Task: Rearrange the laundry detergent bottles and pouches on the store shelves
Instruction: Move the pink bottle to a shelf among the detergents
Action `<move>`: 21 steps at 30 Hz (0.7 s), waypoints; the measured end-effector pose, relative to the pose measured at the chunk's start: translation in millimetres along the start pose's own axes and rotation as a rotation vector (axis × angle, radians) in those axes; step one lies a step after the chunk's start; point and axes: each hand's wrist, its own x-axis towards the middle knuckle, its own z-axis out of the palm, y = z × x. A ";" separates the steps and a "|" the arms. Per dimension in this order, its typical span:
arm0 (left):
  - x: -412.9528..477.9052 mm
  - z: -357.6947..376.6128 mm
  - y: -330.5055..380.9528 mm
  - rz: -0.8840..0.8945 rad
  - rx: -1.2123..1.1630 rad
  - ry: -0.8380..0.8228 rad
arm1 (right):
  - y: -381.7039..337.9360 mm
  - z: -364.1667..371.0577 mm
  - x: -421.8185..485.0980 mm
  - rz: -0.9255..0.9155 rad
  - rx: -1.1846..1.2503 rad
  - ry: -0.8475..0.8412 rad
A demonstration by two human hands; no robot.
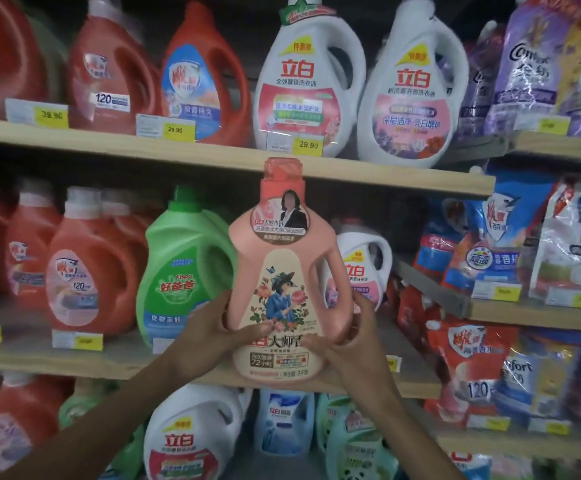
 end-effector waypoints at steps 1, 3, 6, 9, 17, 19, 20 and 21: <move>6.4 0.4 -3.1 -0.008 0.008 0.000 | 4.5 -1.3 6.3 -0.001 -0.003 0.001; 19.7 0.3 -8.4 -0.018 0.014 -0.001 | 11.6 -4.0 21.0 -0.011 -0.005 -0.002; 40.7 -0.3 -10.4 -0.023 0.018 0.011 | 20.3 -7.5 45.6 -0.054 -0.006 -0.010; 59.8 -2.3 -16.8 -0.015 -0.004 0.016 | 29.6 -7.0 65.4 -0.121 -0.033 -0.002; 86.2 1.4 -49.8 -0.036 -0.034 0.031 | 68.2 -6.4 94.3 -0.126 0.005 -0.002; 91.5 1.6 -58.6 -0.045 -0.032 0.031 | 76.8 -5.5 96.6 -0.110 0.023 -0.001; 93.7 1.5 -62.3 -0.045 -0.027 0.029 | 80.5 -5.2 97.8 -0.097 0.028 0.001; 95.7 1.3 -65.7 -0.044 -0.016 0.028 | 84.1 -5.1 99.1 -0.084 0.035 0.001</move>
